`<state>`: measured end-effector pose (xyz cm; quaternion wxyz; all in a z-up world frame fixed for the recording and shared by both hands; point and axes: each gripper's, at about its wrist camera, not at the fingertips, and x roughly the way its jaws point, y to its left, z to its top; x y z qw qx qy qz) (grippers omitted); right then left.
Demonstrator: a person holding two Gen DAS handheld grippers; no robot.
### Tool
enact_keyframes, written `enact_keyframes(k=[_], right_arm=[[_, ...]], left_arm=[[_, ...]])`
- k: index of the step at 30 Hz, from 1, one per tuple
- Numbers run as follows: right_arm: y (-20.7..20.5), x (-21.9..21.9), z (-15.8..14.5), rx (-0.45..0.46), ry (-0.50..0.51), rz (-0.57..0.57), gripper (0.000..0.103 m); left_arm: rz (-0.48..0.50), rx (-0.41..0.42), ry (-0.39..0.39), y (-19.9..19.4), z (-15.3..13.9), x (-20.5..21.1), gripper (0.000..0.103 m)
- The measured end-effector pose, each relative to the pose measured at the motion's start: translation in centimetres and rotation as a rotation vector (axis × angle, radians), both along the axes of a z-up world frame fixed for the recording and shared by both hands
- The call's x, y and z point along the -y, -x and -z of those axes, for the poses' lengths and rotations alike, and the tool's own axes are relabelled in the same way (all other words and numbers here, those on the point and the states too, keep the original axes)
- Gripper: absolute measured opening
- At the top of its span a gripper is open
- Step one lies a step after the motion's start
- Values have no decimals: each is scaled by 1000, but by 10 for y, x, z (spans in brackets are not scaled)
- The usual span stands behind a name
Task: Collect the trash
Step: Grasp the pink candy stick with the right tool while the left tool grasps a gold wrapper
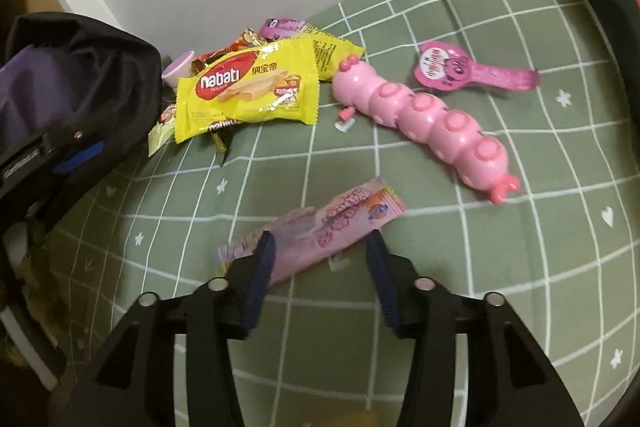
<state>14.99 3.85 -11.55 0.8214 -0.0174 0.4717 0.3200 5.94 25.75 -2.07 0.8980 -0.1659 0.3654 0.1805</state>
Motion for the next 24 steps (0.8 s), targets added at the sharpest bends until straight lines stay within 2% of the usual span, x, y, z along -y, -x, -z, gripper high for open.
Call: enact_keyframes(k=[7, 9, 10, 13, 14, 19, 22, 24], right_arm=[[-7, -42, 1, 133, 125, -92, 47], [-7, -44, 1, 145, 136, -131, 37], [-7, -42, 0, 148, 142, -138, 27], [-12, -26, -2, 140, 144, -145, 12], [-13, -20, -3, 137, 145, -142, 10], [-21, 25, -16, 121, 121, -93, 8], [-25, 53, -29, 133, 94, -31, 8], [-28, 73, -36, 134, 73, 16, 8]], left_arm=[[-16, -4, 27, 5, 3, -7, 51], [-12, -13, 30, 3, 5, -7, 51], [-8, -18, 35, 1, 6, -8, 51], [4, -18, 54, -10, 8, -8, 51], [11, -16, 61, -14, 8, -8, 51], [48, -1, 104, -42, 7, -14, 51], [47, -23, 99, -59, 13, -22, 51], [40, -52, 123, -70, 23, -29, 52]])
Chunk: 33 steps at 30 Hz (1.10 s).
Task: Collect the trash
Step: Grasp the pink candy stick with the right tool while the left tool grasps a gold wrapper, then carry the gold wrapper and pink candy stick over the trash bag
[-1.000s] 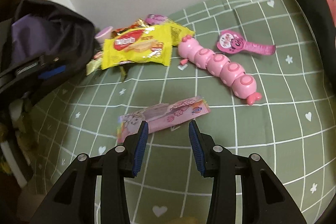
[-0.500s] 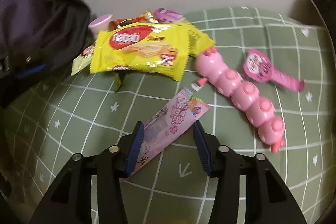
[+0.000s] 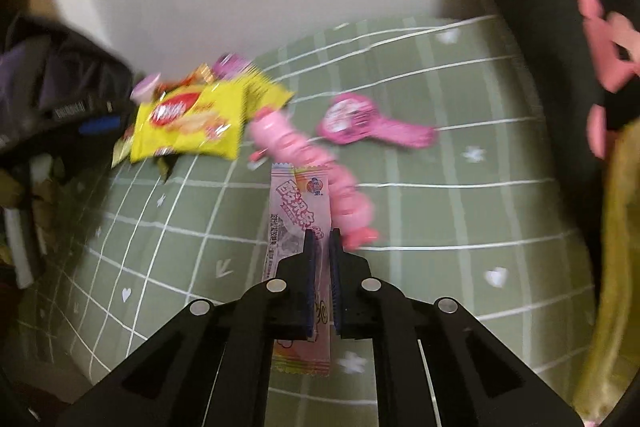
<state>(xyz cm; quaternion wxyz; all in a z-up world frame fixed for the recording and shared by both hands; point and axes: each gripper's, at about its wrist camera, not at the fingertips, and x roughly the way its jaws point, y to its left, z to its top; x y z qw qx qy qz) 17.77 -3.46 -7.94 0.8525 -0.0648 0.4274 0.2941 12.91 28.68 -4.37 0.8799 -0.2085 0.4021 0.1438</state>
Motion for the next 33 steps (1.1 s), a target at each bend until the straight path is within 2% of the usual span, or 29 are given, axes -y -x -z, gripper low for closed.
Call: enact_keyframes(k=[7, 10, 12, 13, 18, 26, 33], right_arm=[[-3, 30, -8, 1, -16, 83, 8], [-3, 34, -10, 1, -16, 102, 8], [-3, 37, -12, 6, -18, 110, 8], [-1, 39, -13, 9, -20, 112, 8], [2, 39, -24, 40, -30, 111, 8], [5, 47, -53, 117, -44, 103, 8], [-1, 54, -90, 216, -52, 108, 8]], left_arm=[[1, -55, 100, -22, 25, -10, 51], [22, -42, 95, -25, 20, 0, 44], [36, -34, 90, -25, 16, 6, 35], [44, -29, 88, -24, 13, 10, 35], [95, 22, 83, -20, -12, 28, 28], [160, 152, 63, -13, -67, 55, 27], [210, 252, 41, -11, -114, 78, 27]])
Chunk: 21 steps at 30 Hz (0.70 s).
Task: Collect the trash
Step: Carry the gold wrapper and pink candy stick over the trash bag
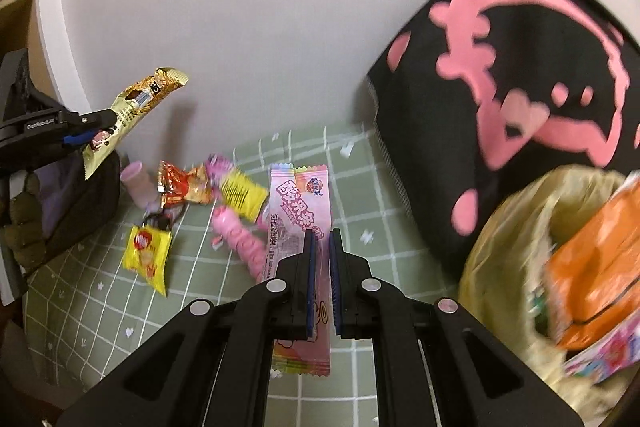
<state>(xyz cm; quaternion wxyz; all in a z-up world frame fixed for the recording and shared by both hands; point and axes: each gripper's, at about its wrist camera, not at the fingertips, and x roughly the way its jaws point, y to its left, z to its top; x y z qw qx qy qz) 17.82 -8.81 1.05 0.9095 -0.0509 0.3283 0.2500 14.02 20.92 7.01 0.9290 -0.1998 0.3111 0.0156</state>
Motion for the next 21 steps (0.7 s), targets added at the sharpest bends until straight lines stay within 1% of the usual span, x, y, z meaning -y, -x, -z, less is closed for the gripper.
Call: enact_keyframes(k=[4, 9, 11, 13, 15, 18, 21], right_arm=[[-9, 11, -20, 41, -10, 29, 8], [-20, 29, -46, 100, -14, 85, 8], [-25, 40, -56, 128, -3, 124, 8], [-31, 53, -60, 137, -4, 170, 8], [-36, 69, -63, 137, -8, 228, 8], [-37, 89, -64, 132, -1, 302, 8], [-36, 111, -64, 124, 18, 383, 8]], left_arm=[[51, 28, 2, -5, -17, 12, 28], [145, 49, -3, -30, -30, 43, 28], [204, 57, -8, -44, -34, 59, 28], [261, 59, -7, -58, -36, 74, 28], [313, 60, -6, -71, -37, 89, 28], [422, 60, 17, -92, -39, 118, 28], [525, 66, 10, -104, -42, 147, 28]])
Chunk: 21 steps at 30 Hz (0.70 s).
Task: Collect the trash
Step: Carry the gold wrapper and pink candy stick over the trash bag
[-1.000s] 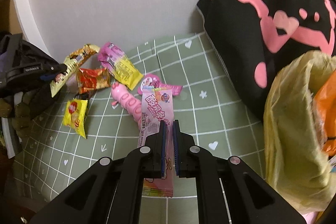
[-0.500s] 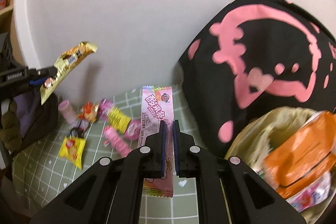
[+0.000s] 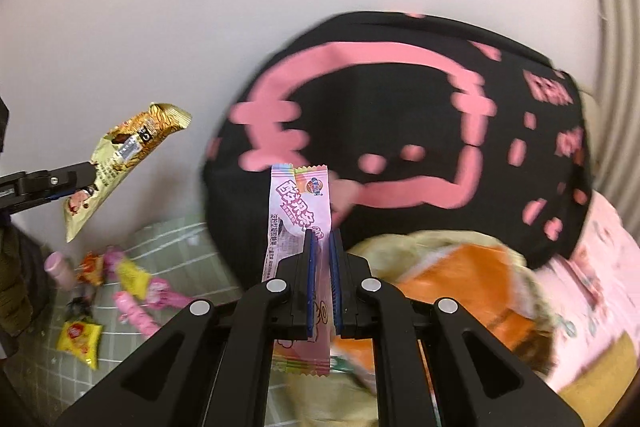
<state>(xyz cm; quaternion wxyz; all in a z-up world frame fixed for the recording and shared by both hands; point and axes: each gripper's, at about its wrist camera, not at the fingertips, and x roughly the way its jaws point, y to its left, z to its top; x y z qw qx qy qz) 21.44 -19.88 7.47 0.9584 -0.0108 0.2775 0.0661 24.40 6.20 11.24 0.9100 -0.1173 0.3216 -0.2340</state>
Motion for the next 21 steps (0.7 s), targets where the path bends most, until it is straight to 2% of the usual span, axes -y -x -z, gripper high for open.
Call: enact_keyframes(k=[4, 8, 14, 18, 21], right_arm=[[4, 31, -4, -6, 22, 107, 8], [13, 59, -6, -13, 21, 176, 8], [28, 94, -14, 8, 51, 204, 8], [38, 118, -25, 23, 51, 216, 8], [46, 133, -31, 44, 69, 226, 8]], left_arm=[[121, 0, -2, -9, -3, 34, 28], [197, -12, 9, -15, -1, 65, 28], [253, -31, 21, -10, 8, 104, 28], [278, -92, 81, -9, 19, 127, 28], [292, -90, 46, -5, 25, 150, 28]])
